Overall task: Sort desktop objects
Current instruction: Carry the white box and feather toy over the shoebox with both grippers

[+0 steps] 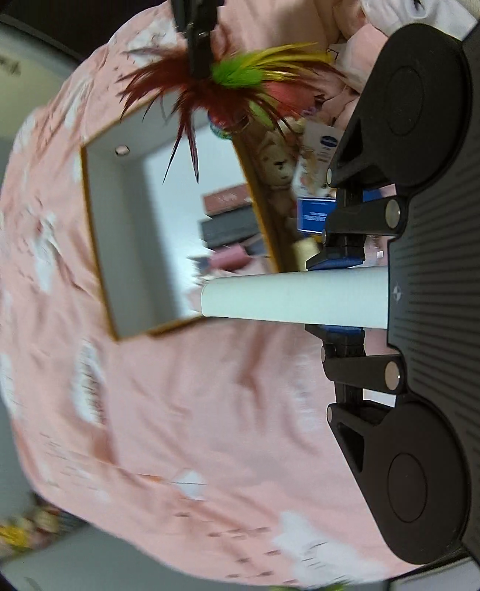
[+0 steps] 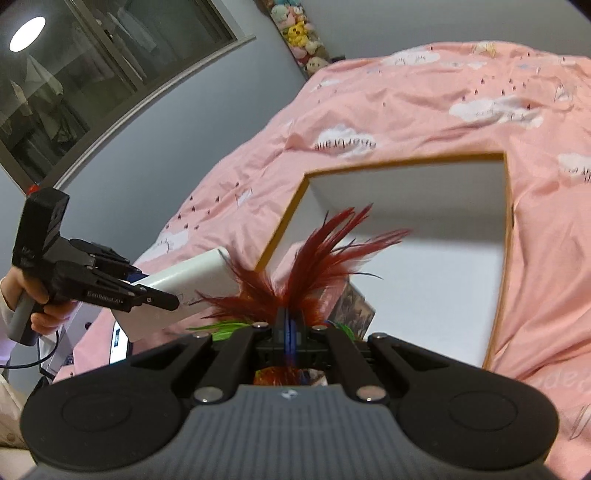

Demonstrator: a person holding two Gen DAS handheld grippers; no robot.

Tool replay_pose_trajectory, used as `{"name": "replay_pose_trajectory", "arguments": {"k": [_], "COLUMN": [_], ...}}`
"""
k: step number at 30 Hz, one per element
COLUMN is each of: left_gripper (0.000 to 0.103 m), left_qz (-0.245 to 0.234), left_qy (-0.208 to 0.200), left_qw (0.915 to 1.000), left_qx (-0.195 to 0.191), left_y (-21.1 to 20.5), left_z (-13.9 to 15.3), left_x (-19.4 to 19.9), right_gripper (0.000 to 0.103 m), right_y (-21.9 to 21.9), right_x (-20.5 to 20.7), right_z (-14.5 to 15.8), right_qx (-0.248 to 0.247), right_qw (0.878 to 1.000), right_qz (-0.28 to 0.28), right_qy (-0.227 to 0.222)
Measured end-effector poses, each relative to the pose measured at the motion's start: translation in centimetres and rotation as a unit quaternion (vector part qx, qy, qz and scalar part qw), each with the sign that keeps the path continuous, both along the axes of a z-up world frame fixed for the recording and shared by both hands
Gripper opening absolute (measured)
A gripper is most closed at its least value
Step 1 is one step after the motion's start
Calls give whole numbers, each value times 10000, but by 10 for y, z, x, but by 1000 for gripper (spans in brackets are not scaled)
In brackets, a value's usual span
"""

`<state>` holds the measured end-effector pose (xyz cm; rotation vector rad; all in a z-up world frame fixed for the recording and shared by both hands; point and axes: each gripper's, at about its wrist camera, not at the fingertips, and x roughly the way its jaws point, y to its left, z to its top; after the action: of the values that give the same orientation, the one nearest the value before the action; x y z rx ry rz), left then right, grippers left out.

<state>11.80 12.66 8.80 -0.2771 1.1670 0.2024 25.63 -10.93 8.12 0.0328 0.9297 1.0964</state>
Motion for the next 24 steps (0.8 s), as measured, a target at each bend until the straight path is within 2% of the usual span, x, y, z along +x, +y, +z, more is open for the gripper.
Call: {"name": "replay_pose_trajectory", "arguments": {"k": [6,11,15,24], "left_gripper": [32,32,32,32], "left_qz": [-885,-1547,-2015,-3141], "left_qy": [-332,-471,-372,104], "left_qw": [9930,9848,9768,9477], "left_qx": [713,638,621,561], "left_y": [-19,-19,-13,-4], "left_z": [8,-3,-22,-80], "left_x": [47,98,137,212], "right_gripper": [0,0,0,0], "right_y": [-1,7,14,30], "right_x": [15,42,65,100], "right_z": [19,13,0,-31], "right_qx": [20,-167,-326,-570], "right_qw": [9989,9968,9952,9937], "right_qz": [-210,-525,-739,-890], "right_qy": [-410,-574,-559,-364]}}
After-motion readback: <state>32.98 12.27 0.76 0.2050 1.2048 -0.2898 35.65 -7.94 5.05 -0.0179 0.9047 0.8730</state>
